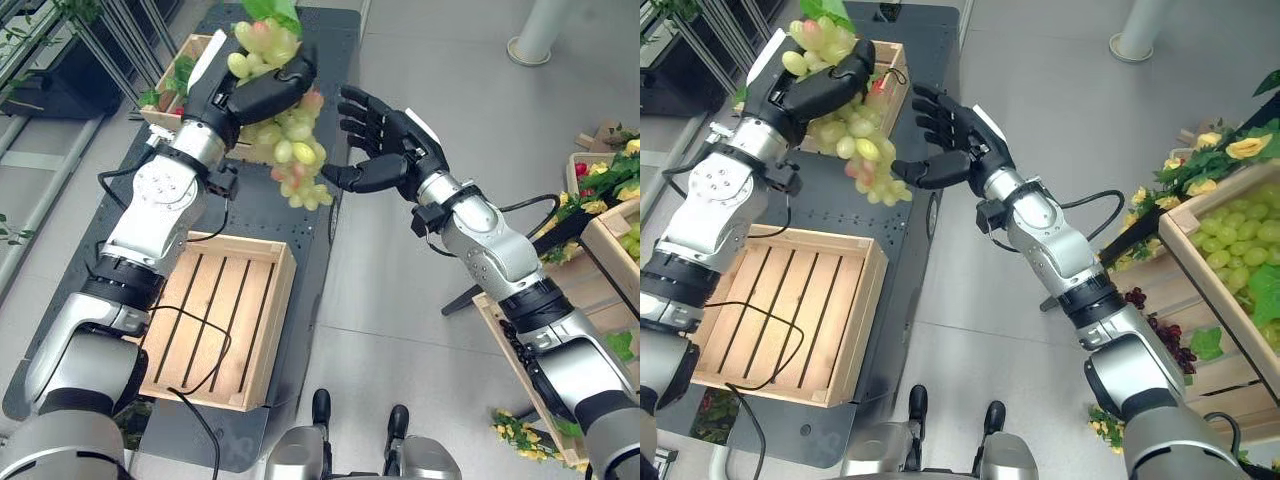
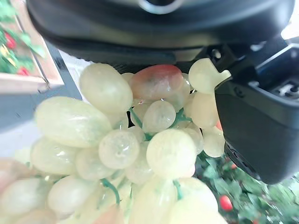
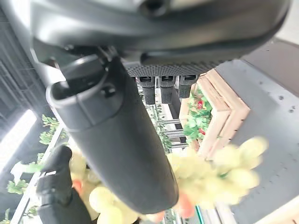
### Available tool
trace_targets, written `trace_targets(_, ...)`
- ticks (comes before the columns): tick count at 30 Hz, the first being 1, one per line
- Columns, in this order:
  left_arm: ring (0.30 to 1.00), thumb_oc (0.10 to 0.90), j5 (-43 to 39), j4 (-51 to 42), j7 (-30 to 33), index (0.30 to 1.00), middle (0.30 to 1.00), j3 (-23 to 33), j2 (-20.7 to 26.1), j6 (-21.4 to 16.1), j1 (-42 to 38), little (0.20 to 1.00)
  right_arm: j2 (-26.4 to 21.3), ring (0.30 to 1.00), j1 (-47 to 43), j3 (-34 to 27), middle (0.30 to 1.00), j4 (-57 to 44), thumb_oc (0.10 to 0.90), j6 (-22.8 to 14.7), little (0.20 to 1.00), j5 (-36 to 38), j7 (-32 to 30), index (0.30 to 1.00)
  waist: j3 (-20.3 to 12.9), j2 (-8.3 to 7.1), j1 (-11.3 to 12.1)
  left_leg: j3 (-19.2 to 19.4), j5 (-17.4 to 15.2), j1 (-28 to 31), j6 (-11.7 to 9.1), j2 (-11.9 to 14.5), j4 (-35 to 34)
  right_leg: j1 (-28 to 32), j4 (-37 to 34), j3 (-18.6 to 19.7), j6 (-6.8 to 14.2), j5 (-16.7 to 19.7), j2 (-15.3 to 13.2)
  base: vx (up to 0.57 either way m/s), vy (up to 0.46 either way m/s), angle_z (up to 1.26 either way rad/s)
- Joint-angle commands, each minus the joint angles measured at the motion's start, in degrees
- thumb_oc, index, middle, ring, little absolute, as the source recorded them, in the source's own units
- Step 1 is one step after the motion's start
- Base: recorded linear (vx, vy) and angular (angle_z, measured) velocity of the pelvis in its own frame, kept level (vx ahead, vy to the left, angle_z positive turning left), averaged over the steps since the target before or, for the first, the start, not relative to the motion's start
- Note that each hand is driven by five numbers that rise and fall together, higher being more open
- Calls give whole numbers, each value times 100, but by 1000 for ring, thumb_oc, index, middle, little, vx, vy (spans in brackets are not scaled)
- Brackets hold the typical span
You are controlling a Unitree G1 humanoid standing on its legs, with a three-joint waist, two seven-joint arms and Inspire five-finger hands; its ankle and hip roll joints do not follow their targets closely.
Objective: Pick up the fruits from the basket on one side to the basket on the other side
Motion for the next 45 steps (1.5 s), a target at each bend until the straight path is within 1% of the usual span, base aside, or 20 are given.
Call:
trace_targets(1,300,400,-248,615,-27,300,300,-51,-563,-641,-329,300,604,900,116,-32,900,493,800,-410,900,383,-225,900,-2083,59,-41,-191,-623,-110,-166,-347,18,-281,32,191,-297,-183,247,14,-9,-15)
trace_targets(4,300,400,-231,721,-91,300,300,-223,-716,-599,-506,300,705,900,-31,36,900,536,800,-337,900,626,-180,900,-2112,53,-82,-127,-634,-83,-155,-339,12,-271,8,235,-289,-161,249,13,-4,-7)
trace_targets(5,300,400,-280,794,-148,300,300,-310,-790,-616,-597,300,767,900,-81,77,900,574,800,-267,900,851,-135,900,-2138,48,-101,-98,-638,-69,-154,-335,4,-267,4,250,-280,-155,250,12,-5,-6)
trace_targets(7,300,400,-292,819,-170,300,300,-341,-832,-636,-625,300,812,900,-89,85,900,588,800,-223,900,932,-110,900,-2144,45,-107,-86,-639,-61,-151,-334,4,-265,4,256,-278,-151,248,16,-5,-8)
trace_targets(9,300,400,-344,843,-199,300,300,-440,-984,-661,-738,300,947,900,-113,143,900,667,800,-32,900,1214,1,900,-2175,35,-137,-42,-649,-35,-141,-326,1,-257,4,275,-277,-149,246,25,-3,-14)
trace_targets(16,300,400,-477,722,-167,300,300,-551,-1172,-647,-898,300,1168,900,-53,250,900,755,800,190,900,1615,32,900,-2196,4,-159,-1,-661,5,-130,-307,-4,-230,4,296,-277,-155,251,21,-6,-6)
trace_targets(18,300,400,-517,680,-139,300,300,-601,-1225,-679,-970,300,1219,900,-53,257,900,816,800,333,900,1982,92,900,-2200,-5,-171,14,-665,14,-129,-302,-4,-229,4,308,-277,-151,256,14,-9,-4)
trace_targets(19,300,400,-515,669,-145,300,300,-596,-1239,-675,-973,300,1236,900,-46,248,900,833,800,352,900,2021,127,900,-2199,-8,-170,16,-665,14,-129,-299,-4,-228,4,307,-278,-151,256,0,0,0)
trace_targets(20,300,400,-519,632,-186,300,300,-589,-1273,-675,-976,300,1287,900,-28,233,900,890,800,431,900,2406,139,900,-2198,-12,-166,15,-668,19,-130,-295,-4,-221,4,303,-283,-155,259,0,0,0)
trace_targets(21,300,400,-535,610,-200,300,300,-591,-1285,-670,-973,300,1331,900,-5,212,900,905,800,450,900,2498,160,900,-2202,-11,-164,11,-672,21,-128,-294,-4,-219,4,305,-282,-158,261,0,0,0)
trace_targets(23,300,400,-597,583,-219,300,300,-599,-1294,-644,-976,300,1387,900,9,201,900,946,800,426,900,2609,183,900,-2208,-13,-160,13,-675,25,-125,-292,-4,-215,4,305,-281,-161,264,0,0,0)
trace_targets(26,300,400,-607,565,-238,300,300,-624,-1337,-592,-975,300,1467,900,-4,180,900,948,800,154,900,2581,194,900,-2212,-13,-153,15,-677,27,-124,-283,-4,-213,4,301,-280,-166,269,1,-12,-4)
trace_targets(27,300,400,-591,572,-252,300,300,-627,-1349,-575,-967,300,1490,900,-7,171,900,932,800,39,900,2579,183,900,-2211,-15,-151,14,-677,28,-123,-282,-4,-212,4,303,-281,-167,271,1,-15,-6)
trace_targets(29,300,400,-499,609,-246,300,300,-647,-1365,-538,-937,300,1549,900,-15,126,900,832,800,-465,900,2483,107,900,-2220,-13,-152,12,-677,29,-117,-279,-4,-214,4,313,-278,-164,276,2,-9,-2)
trace_targets(30,300,400,-482,654,-226,300,300,-663,-1362,-545,-908,300,1582,556,-15,87,556,723,571,-709,556,2360,-48,556,-2222,-5,-155,8,-678,28,-112,-281,-4,-218,4,323,-277,-163,279,0,0,0)
trace_targets(31,300,400,-483,655,-227,300,300,-664,-1362,-546,-908,300,1583,556,-11,88,556,718,571,-709,556,2357,-53,556,-2223,-5,-155,8,-678,28,-112,-281,-4,-218,4,323,-277,-163,279,0,0,0)
trace_targets(32,300,400,-494,740,-218,300,300,-647,-1369,-555,-867,300,1612,300,-25,17,300,641,400,-899,300,2249,-251,300,-2224,8,-159,5,-678,28,-104,-283,-4,-221,4,337,-276,-160,281,0,0,0)
trace_targets(37,300,400,-480,873,-185,300,300,-584,-1368,-584,-810,300,1626,300,17,-74,300,617,400,-1084,300,1969,-449,300,-2233,25,-172,28,-680,27,-94,-277,-4,-231,4,350,-266,-148,276,0,0,0)
trace_targets(38,300,400,-480,935,-164,300,300,-562,-1339,-592,-812,300,1587,300,40,-99,300,623,400,-1143,300,1809,-492,300,-2231,30,-183,42,-684,26,-95,-270,-4,-236,4,353,-261,-144,274,0,0,0)
trace_targets(45,300,400,-431,1076,-67,300,300,-427,-1179,-582,-710,300,1392,300,186,-147,300,557,400,-1108,300,1331,-609,300,-2212,35,-222,57,-680,35,-89,-273,-4,-240,4,398,-261,-128,281,-1,1,0)
